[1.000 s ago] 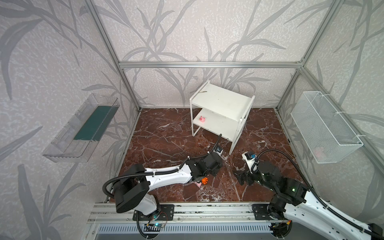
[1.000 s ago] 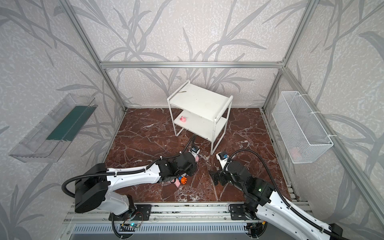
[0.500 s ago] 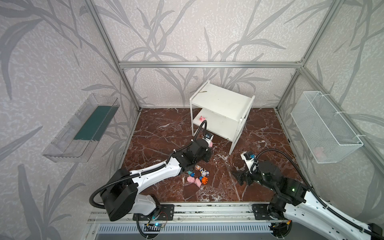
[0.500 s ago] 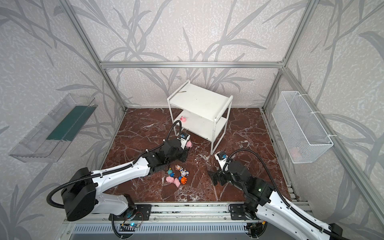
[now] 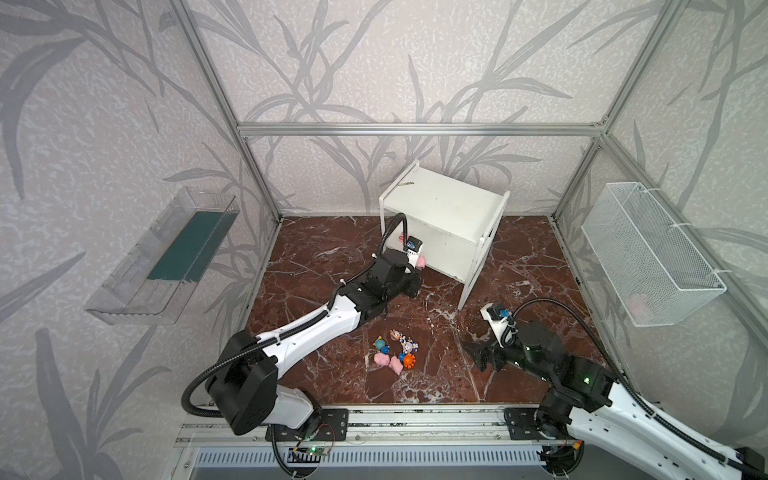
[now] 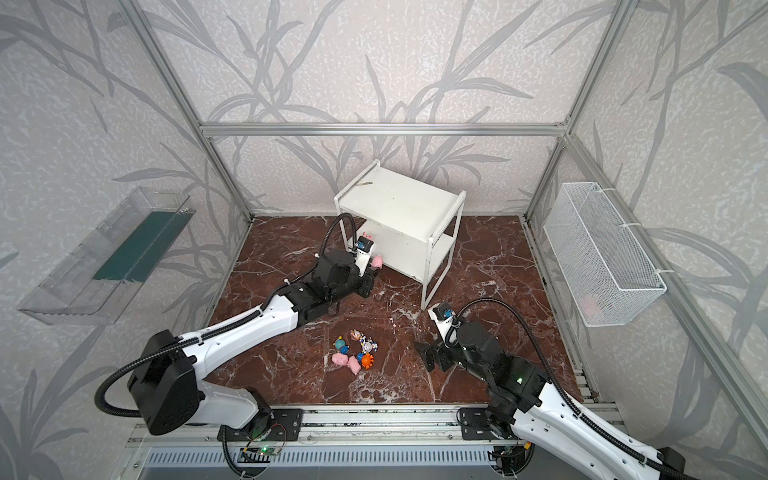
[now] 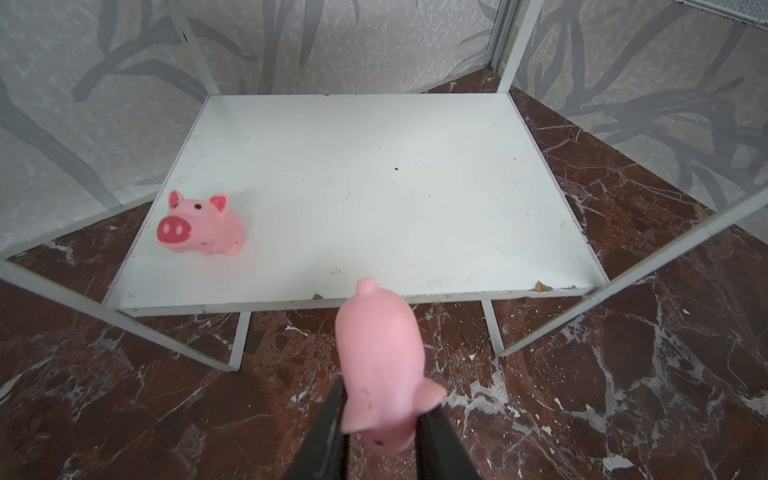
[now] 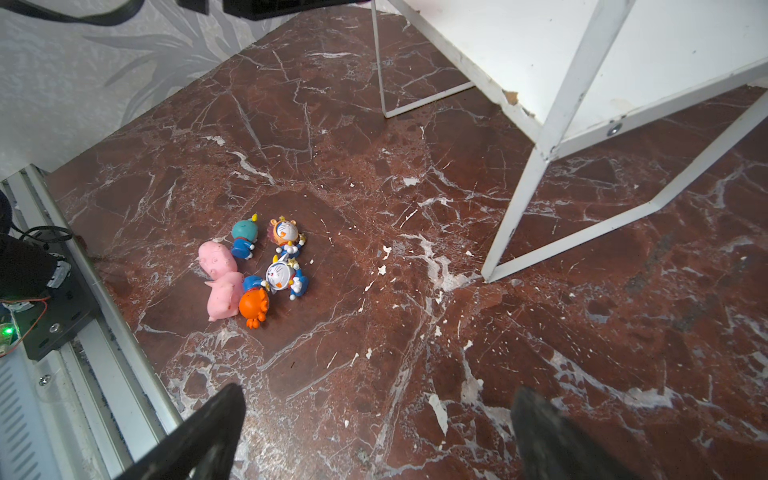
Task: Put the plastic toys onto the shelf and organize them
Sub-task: 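Carry the pig with the left gripper onto the shelf's lower tier and release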
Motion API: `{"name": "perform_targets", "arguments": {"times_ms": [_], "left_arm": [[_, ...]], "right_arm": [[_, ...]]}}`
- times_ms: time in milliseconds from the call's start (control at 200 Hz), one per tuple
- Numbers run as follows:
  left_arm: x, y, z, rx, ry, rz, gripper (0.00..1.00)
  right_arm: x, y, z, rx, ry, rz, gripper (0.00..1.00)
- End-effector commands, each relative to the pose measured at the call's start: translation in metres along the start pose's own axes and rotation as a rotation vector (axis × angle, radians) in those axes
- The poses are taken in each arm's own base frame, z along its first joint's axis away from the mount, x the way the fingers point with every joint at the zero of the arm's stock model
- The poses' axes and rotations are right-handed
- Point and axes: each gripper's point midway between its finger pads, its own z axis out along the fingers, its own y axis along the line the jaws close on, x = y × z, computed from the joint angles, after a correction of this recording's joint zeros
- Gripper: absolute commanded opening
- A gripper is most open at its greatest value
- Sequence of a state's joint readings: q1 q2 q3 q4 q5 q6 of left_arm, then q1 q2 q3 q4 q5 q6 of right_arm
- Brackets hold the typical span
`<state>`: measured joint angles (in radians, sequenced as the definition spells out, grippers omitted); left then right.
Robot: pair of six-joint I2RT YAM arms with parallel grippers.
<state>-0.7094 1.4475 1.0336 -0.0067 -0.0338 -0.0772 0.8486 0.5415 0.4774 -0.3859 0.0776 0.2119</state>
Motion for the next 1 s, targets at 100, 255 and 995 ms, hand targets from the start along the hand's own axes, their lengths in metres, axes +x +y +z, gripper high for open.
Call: {"name": "perform_targets", "arguments": {"times_ms": [100,255,995], "left_arm": [[-0.019,0.008,0.018,-0.026,-0.028,0.005,0.27],[-0.023,0.010,0.031,-0.043,-0.023,-0.004,0.27],[-0.026,0.026,0.051,-0.095,-0.030,-0.055,0.37]], "right_arm": [[0.001,-0.002,0.001,0.006,-0.014,-0.004,0.99],[0.001,-0.003,-0.001,0.009,-0.019,-0.004,0.99],[0.002,-0.003,0.000,0.009,-0.019,-0.001,0.99]]}}
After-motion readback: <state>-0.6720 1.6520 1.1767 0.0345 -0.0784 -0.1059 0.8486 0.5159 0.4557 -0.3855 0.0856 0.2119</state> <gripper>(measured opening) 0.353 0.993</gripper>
